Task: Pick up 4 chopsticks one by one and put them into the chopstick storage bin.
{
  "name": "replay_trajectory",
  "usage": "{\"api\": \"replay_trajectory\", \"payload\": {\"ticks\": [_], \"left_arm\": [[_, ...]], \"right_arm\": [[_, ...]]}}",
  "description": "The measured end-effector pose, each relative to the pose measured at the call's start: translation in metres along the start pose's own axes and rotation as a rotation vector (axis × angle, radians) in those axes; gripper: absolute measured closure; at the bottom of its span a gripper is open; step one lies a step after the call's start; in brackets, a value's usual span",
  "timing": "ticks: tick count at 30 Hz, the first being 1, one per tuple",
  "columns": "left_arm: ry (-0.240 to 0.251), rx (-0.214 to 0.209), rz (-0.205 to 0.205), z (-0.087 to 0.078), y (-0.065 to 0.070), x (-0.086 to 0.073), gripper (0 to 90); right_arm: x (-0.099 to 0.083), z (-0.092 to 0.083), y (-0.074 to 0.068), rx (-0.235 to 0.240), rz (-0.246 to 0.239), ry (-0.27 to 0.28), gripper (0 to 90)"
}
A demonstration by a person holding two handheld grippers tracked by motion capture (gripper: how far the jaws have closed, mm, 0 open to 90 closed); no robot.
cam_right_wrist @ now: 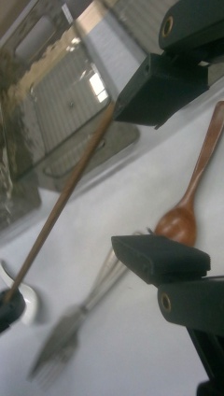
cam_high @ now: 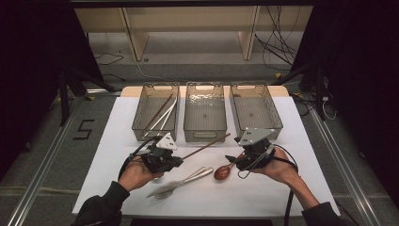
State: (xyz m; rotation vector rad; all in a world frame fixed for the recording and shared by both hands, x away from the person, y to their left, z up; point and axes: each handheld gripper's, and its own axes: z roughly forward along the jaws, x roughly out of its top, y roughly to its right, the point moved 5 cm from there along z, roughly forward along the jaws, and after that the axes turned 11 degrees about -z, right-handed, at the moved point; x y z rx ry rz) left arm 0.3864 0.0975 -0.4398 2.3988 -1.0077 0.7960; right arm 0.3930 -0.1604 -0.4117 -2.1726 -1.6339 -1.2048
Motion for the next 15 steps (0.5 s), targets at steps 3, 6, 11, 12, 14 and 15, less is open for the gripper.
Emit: {"api": "replay_trajectory", "payload": {"ticks": [3,6,11,12,14,15], "left_arm": [[0.024,0.007,-0.032,-0.004,-0.008,0.001,85.3],[0.041,0.017,-0.062,-0.008,-0.014,0.001,85.3],[0.073,0.046,-0.099,-0.019,-0.029,0.006,85.3],[0.081,0.054,-0.106,-0.022,-0.033,0.007,85.3],[0.102,0.063,-0.13,-0.026,-0.04,0.008,85.3],[0.108,0.064,-0.142,-0.029,-0.044,0.009,85.3]], "right_arm": [[-0.005,-0.003,0.001,-0.013,0.066,0.018,32.1],[-0.008,-0.005,-0.001,-0.014,0.117,0.044,31.1],[-0.012,-0.009,-0.008,-0.004,0.167,0.074,29.7],[-0.012,-0.009,-0.009,0.003,0.185,0.081,29.5],[-0.013,-0.01,-0.011,0.003,0.201,0.089,29.4],[-0.014,-0.011,-0.012,0.008,0.208,0.094,29.4]]}}
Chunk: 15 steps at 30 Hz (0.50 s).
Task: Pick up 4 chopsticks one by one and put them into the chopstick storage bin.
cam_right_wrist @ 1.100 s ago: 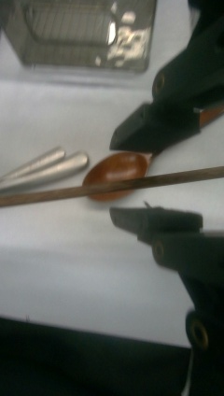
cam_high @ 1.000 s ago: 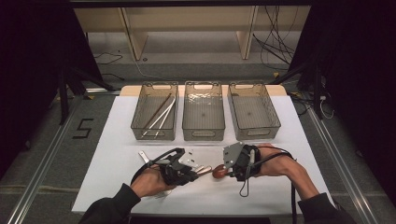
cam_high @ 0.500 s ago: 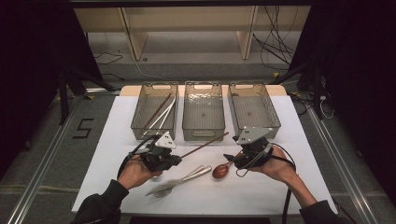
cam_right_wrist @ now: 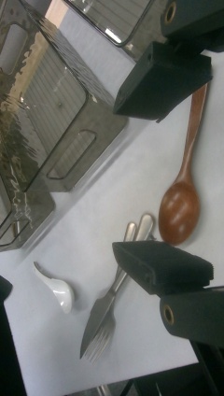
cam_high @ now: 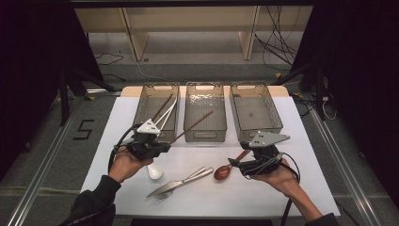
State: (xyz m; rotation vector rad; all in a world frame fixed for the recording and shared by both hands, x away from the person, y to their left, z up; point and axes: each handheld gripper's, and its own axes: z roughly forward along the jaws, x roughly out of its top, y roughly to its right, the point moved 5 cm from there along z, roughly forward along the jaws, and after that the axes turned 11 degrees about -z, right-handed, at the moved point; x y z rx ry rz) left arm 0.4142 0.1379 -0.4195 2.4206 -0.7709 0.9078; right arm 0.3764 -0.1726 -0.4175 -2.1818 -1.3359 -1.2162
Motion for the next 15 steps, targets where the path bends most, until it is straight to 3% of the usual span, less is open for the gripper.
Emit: {"api": "replay_trajectory", "payload": {"ticks": [7,15], "left_arm": [[0.047,0.05,-0.052,-0.009,-0.023,0.013,85.2],[0.096,0.11,-0.146,-0.015,-0.057,0.032,85.2]], "right_arm": [[-0.007,-0.004,-0.002,0.007,0.047,0.011,28.4],[-0.012,-0.009,-0.007,0.015,0.058,0.008,28.4]]}}
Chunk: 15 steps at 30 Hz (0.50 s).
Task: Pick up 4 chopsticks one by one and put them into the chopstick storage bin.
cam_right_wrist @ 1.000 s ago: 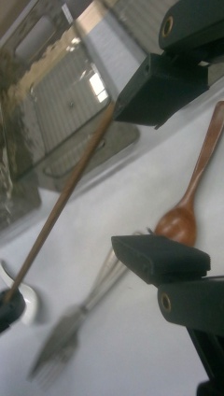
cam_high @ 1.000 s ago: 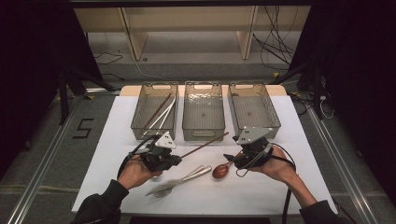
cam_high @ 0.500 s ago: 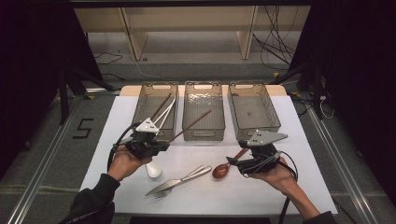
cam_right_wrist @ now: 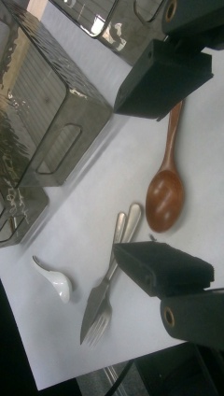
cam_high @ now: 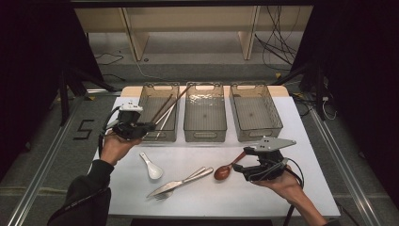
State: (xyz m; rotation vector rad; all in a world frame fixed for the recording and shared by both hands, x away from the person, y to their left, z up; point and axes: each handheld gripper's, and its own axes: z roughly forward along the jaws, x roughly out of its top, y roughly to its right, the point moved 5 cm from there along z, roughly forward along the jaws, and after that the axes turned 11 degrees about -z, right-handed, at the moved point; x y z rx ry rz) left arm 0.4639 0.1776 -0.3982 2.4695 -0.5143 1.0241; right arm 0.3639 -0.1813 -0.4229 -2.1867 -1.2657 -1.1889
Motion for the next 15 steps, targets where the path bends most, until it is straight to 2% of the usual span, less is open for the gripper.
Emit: {"api": "replay_trajectory", "payload": {"ticks": [6,12,15], "left_arm": [[-0.002,0.058,-0.048,0.011,-0.02,0.012,85.2],[-0.02,0.116,-0.08,0.024,-0.037,0.018,85.2],[-0.039,0.132,-0.097,0.032,-0.044,0.02,85.2]], "right_arm": [[0.0,-0.001,-0.002,0.008,-0.002,0.006,28.3],[0.001,-0.002,-0.004,0.012,-0.006,0.013,27.6],[0.001,-0.002,-0.005,0.012,-0.006,0.016,27.5]]}}
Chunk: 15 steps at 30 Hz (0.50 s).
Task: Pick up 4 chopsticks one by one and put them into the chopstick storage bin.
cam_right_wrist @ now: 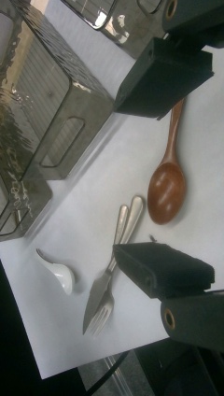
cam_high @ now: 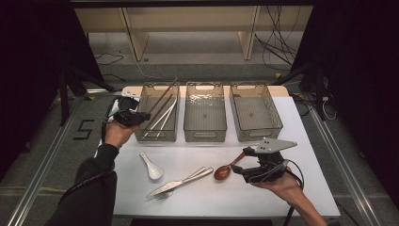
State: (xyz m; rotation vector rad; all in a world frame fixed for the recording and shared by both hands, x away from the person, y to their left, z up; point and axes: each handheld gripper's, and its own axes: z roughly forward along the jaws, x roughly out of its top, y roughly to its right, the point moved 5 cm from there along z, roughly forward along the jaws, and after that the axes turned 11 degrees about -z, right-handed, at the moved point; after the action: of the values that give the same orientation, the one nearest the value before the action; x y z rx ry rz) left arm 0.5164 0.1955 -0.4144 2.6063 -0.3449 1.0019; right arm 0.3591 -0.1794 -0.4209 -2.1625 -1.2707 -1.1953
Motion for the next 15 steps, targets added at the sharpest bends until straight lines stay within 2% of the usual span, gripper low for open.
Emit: {"api": "replay_trajectory", "payload": {"ticks": [15], "left_arm": [[-0.068,0.054,-0.067,0.026,-0.013,0.002,84.8]], "right_arm": [[0.0,0.0,0.0,0.004,-0.003,0.001,27.6]]}}
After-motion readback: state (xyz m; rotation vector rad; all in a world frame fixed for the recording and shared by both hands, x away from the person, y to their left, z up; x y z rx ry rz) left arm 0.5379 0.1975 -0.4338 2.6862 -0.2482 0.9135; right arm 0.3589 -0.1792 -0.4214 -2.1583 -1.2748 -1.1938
